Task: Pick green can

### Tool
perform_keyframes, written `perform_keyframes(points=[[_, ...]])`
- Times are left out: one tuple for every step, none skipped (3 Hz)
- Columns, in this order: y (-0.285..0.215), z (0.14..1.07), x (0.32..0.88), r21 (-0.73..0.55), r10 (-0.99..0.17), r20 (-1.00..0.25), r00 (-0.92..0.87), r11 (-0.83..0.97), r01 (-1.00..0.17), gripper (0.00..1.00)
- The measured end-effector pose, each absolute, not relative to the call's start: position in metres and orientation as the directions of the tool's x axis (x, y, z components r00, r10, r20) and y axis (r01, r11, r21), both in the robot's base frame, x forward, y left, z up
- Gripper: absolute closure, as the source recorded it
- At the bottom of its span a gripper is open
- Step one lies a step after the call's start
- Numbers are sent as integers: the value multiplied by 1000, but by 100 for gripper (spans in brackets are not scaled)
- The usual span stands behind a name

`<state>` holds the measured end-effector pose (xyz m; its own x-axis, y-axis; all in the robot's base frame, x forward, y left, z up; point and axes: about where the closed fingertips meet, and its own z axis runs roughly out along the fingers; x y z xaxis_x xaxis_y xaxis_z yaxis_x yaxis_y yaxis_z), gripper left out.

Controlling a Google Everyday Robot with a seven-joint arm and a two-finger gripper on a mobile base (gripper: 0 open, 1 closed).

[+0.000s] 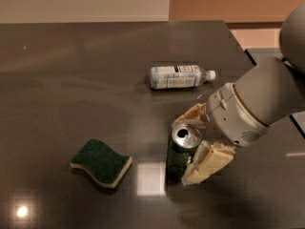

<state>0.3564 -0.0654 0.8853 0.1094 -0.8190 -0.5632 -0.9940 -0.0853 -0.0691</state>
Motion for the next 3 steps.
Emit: perform_keyframes(points=[[-64, 886, 358, -68, -810, -579, 96, -69, -995, 53], [-67, 891, 366, -79, -815, -573, 81, -43, -996, 75], [-79, 904, 382, -100, -847, -529, 56, -3, -995, 98]])
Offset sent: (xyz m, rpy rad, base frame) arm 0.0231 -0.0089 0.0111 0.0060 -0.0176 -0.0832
